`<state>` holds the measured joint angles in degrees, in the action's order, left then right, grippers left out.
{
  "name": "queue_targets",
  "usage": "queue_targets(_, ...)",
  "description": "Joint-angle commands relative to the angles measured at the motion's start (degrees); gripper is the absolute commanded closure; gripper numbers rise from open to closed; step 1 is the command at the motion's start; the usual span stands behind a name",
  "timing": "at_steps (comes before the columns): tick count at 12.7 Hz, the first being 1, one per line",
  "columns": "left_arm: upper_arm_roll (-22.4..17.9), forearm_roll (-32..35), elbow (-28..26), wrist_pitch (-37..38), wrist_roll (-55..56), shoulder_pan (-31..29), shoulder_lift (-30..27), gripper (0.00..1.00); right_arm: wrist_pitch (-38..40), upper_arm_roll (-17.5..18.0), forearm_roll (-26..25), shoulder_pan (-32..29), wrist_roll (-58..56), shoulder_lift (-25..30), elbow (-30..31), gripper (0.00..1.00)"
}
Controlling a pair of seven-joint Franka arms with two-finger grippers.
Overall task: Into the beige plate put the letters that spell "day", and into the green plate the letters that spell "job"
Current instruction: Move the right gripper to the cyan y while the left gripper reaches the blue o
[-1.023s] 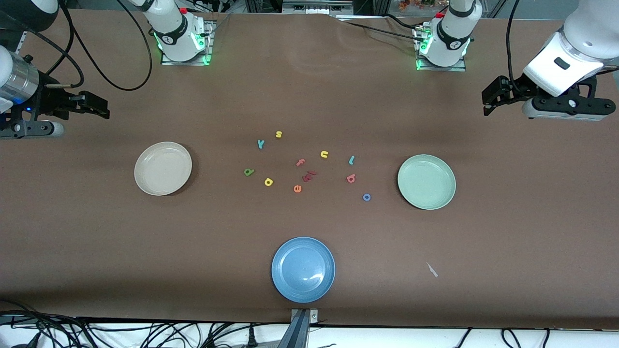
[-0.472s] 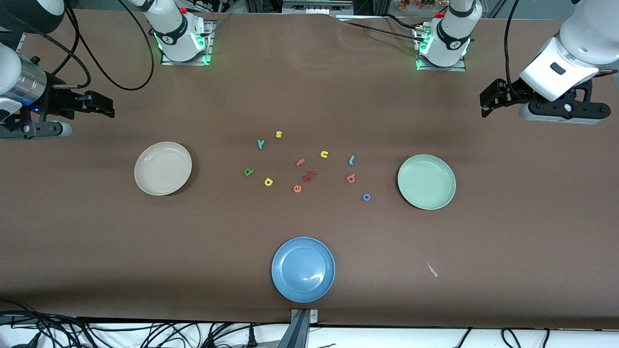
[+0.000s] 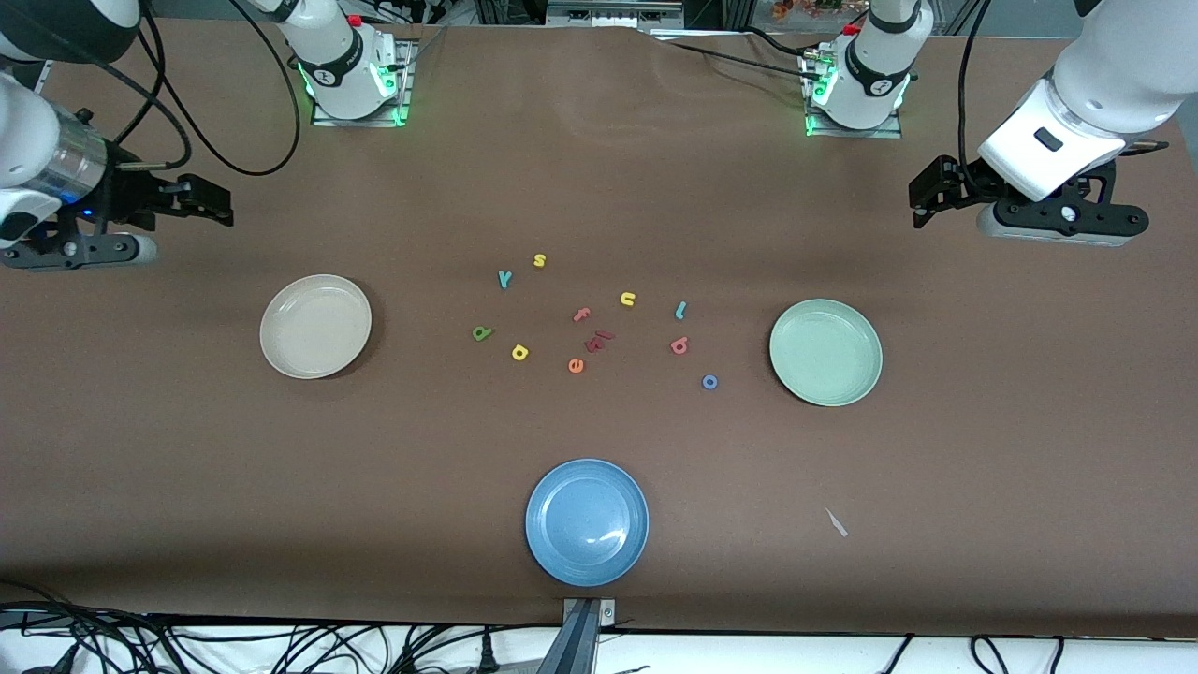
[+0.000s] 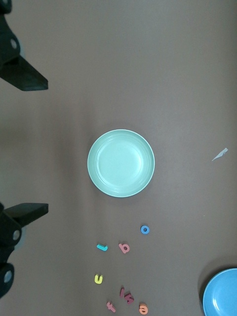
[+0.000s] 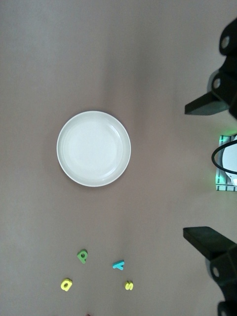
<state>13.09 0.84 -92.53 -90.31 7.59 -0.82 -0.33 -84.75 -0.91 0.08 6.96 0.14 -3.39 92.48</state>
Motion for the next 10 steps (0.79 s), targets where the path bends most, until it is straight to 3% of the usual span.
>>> queue_targets(1, 0.0, -0.9, 0.8, 0.4, 0.8, 0.0, 0.3, 0.0, 0.1, 1.5, 2.9, 0.0, 0.7, 0.4, 1.3, 0.0)
queue_targets(6, 1.2, -1.7, 2.4, -0.3, 4.7, 1.4, 5.2, 0.0, -1.1, 3.5, 3.5, 0.2, 4.0, 0.3, 2.5, 0.0)
queue_targets(10, 1.6, -0.8, 3.2, -10.6, 12.6, 7.7, 13.4, 0.0, -3.8, 4.5, 3.5, 4.3, 12.1, -0.3, 3.5, 0.0)
